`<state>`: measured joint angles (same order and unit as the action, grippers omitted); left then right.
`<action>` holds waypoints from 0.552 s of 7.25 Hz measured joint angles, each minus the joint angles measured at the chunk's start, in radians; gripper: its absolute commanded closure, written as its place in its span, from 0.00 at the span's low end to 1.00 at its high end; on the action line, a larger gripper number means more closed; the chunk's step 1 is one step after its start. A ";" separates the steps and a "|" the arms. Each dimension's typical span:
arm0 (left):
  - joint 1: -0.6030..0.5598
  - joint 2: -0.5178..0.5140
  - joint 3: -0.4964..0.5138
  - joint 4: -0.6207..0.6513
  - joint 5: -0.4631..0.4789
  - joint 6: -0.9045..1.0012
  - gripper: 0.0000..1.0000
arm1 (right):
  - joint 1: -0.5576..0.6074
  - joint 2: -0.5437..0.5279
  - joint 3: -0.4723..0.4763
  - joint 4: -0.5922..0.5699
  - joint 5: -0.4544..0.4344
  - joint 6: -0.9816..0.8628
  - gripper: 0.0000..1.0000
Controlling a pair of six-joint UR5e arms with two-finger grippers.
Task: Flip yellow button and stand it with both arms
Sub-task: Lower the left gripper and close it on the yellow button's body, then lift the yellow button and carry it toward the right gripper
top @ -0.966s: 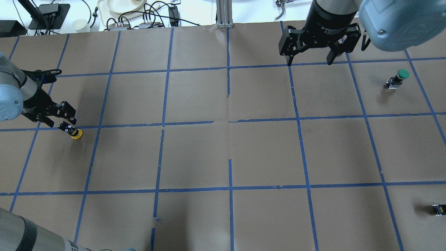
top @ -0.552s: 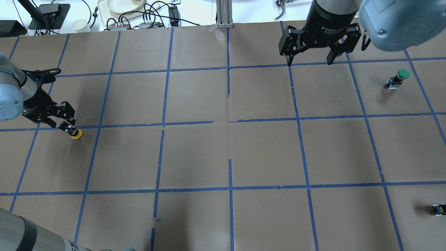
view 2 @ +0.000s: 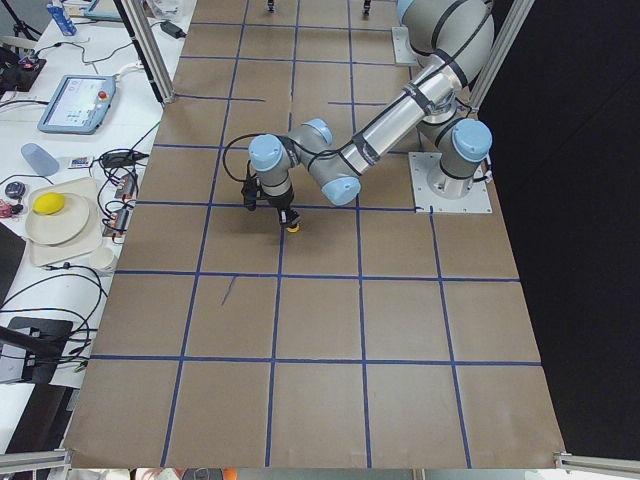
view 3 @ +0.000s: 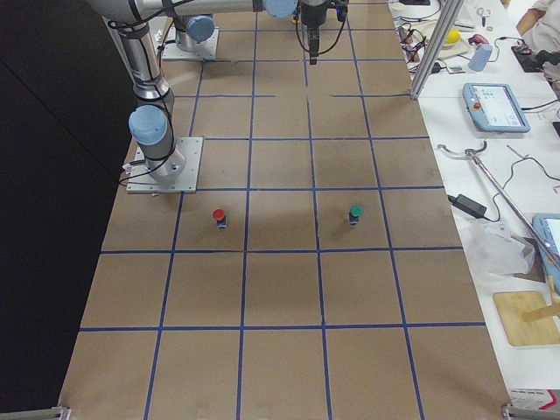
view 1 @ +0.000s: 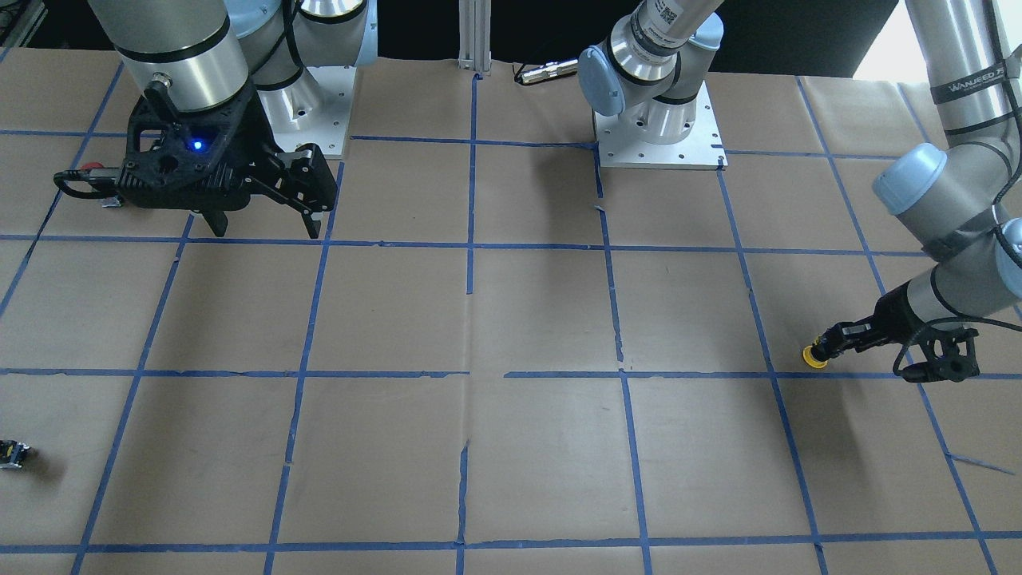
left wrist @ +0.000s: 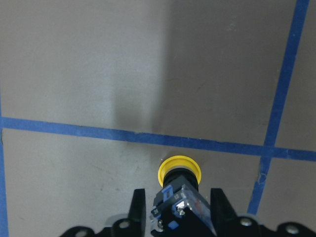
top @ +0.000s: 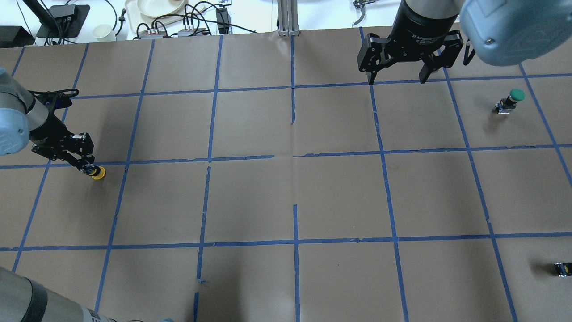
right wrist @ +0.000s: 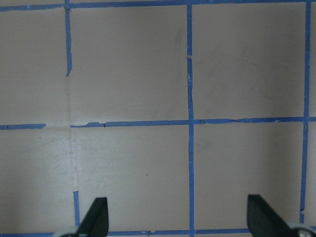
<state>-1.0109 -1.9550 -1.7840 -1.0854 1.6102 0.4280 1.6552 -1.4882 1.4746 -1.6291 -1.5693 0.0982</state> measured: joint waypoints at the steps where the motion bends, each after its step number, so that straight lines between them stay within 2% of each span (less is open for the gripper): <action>1: 0.000 -0.001 0.000 -0.002 0.000 0.000 0.70 | 0.000 0.000 0.001 0.000 0.000 0.000 0.00; 2: 0.000 -0.002 0.000 -0.005 -0.001 0.000 0.98 | 0.000 0.000 0.001 0.000 -0.001 0.000 0.00; 4: -0.001 -0.001 0.004 -0.010 0.000 0.000 0.99 | 0.000 0.000 0.001 0.000 0.000 0.000 0.00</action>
<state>-1.0119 -1.9559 -1.7800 -1.0958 1.6107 0.4283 1.6552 -1.4880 1.4757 -1.6288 -1.5694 0.0982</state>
